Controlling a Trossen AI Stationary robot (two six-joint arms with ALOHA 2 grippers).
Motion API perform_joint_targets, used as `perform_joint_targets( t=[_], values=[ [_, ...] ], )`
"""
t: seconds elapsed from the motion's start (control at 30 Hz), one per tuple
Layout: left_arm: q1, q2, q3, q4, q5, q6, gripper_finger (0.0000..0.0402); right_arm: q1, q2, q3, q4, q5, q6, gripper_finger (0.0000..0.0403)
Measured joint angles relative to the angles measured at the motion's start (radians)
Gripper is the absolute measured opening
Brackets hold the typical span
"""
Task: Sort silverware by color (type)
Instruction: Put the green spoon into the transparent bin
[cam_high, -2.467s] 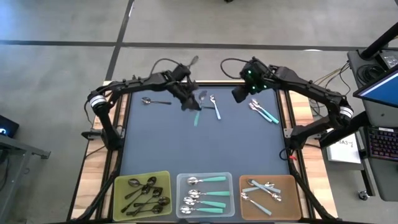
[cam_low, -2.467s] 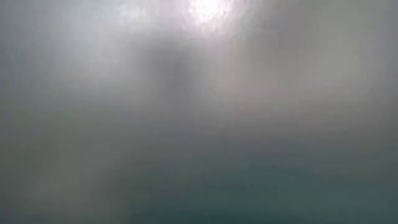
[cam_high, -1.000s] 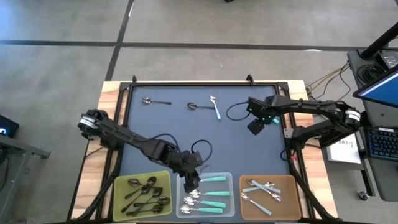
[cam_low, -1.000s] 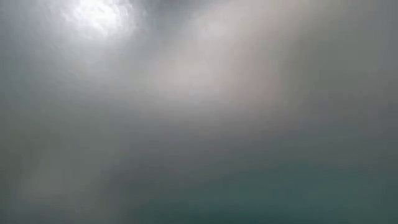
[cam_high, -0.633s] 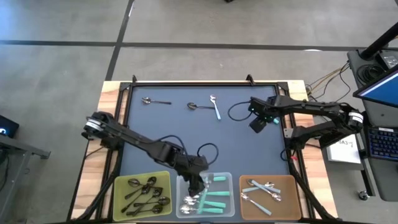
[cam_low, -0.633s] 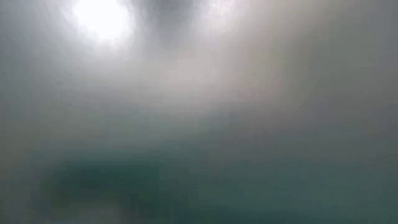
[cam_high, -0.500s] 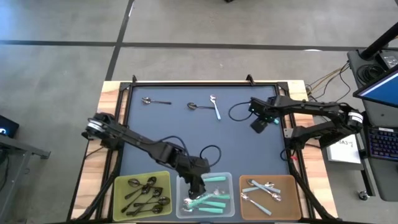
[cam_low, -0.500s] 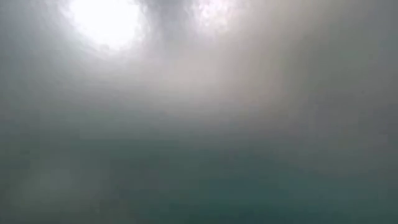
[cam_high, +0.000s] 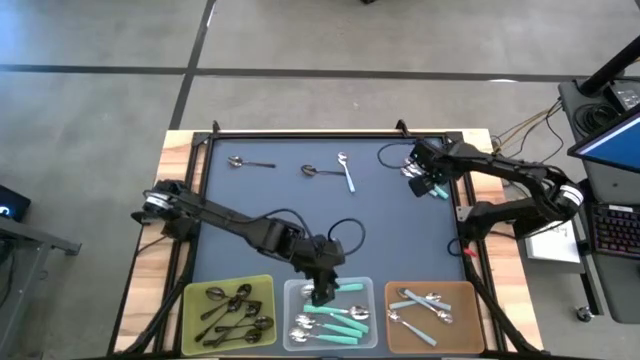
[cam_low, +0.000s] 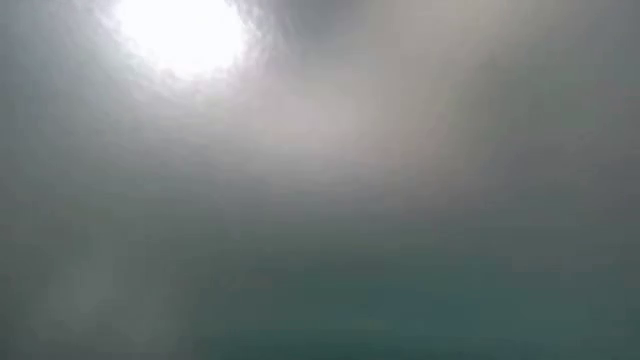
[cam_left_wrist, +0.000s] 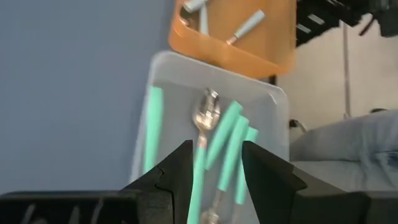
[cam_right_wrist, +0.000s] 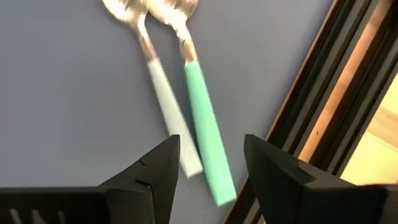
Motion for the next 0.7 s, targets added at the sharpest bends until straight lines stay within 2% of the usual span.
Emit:
perform_joint_targets(
  t=[0.3, 0.7],
  values=[
    [0.062, 0.0, 0.0, 0.016, -0.006, 0.073, 0.0119, -0.072, 0.059, -0.002, 0.084, -0.01, -0.027, 0.0171],
    [0.11, 0.0, 0.0, 0.008, -0.005, 0.149, 0.012, -0.086, 0.338, 0.002, 0.23, -0.007, -0.082, 0.0169]
  ],
)
